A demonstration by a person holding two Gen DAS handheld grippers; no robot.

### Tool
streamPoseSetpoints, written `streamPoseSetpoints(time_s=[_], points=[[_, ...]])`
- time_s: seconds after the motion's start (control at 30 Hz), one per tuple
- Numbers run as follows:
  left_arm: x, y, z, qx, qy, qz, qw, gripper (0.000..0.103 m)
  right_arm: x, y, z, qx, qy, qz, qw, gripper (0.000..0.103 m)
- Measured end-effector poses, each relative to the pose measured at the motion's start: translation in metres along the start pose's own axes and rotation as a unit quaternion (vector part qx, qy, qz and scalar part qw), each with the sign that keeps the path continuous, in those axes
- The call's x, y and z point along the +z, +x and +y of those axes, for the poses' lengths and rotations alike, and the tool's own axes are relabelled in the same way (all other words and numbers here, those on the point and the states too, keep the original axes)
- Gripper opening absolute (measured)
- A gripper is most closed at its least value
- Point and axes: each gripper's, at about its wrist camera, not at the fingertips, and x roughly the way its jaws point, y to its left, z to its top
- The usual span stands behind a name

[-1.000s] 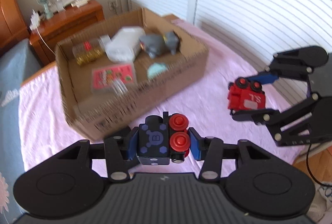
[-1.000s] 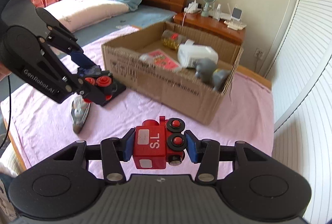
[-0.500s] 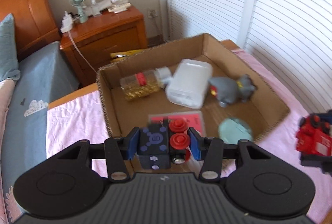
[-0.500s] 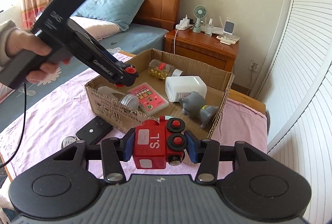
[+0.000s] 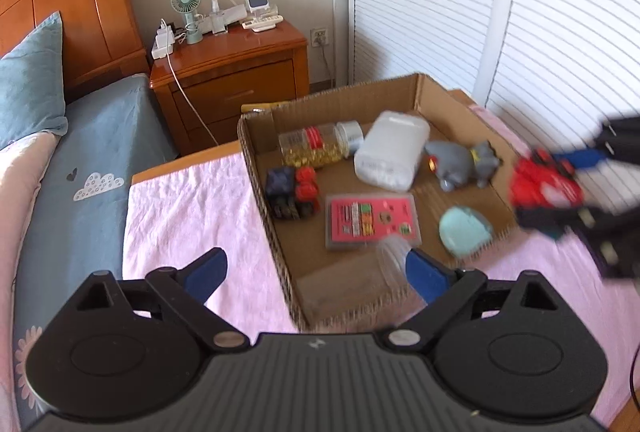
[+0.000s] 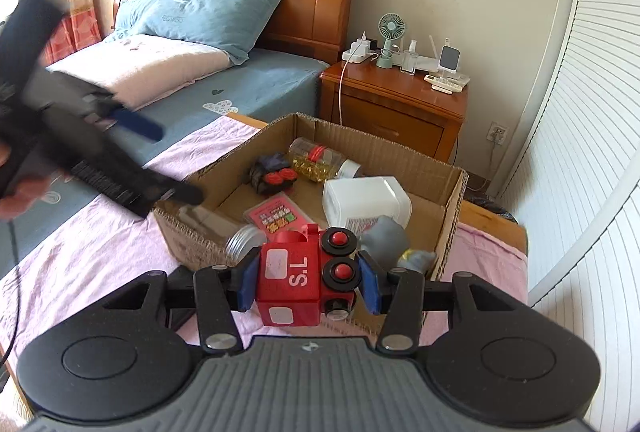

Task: Organize rigid objects
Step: 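Lower the red train car into the box and open the right gripper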

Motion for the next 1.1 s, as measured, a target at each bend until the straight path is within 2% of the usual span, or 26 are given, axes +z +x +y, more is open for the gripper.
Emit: streamPoseSetpoints(time_s=[0.2, 0.33, 0.57, 0.6, 0.63, 0.7, 0.73, 0.9, 1.1], points=[[-0.025, -0.024, -0.002, -0.01, 0.002, 0.001, 1.0, 0.096, 0.032, 0.032, 0.0, 0.009, 0.017, 0.017, 1.0, 0.054], [-0.036, -0.029, 0.004, -0.021, -0.008, 0.006, 0.9997, 0.096, 0.053, 0.062, 0.002, 0.014, 0.027, 0.037, 0.999, 0.054], [-0.046, -0.031, 0.014, -0.016, -0.015, -0.001, 0.9998, 0.096, 0.078, 0.118, 0.008, 0.005, 0.031, 0.07, 0.997, 0.056], [-0.047, -0.031, 0.015, -0.018, -0.016, 0.0, 0.9997, 0.096, 0.081, 0.122, 0.008, -0.002, 0.032, 0.072, 0.997, 0.063], [-0.048, -0.031, 0.016, -0.018, -0.017, 0.001, 0.9997, 0.096, 0.082, 0.124, 0.008, -0.016, 0.034, 0.071, 0.997, 0.079], [-0.051, -0.032, 0.018, -0.019, -0.018, 0.0, 0.9997, 0.096, 0.082, 0.118, 0.009, -0.026, 0.035, 0.059, 0.997, 0.099], [-0.052, -0.033, 0.018, -0.018, -0.019, 0.0, 0.9997, 0.096, 0.08, 0.111, 0.01, -0.025, 0.036, 0.047, 0.998, 0.101], [-0.054, -0.036, 0.019, -0.014, -0.03, 0.0, 0.9995, 0.096, 0.071, 0.077, 0.014, -0.027, 0.037, 0.031, 0.998, 0.103], [-0.061, -0.044, 0.018, -0.002, -0.043, 0.001, 0.9991, 0.096, 0.052, 0.04, 0.022, -0.029, 0.054, 0.034, 0.998, 0.103]])
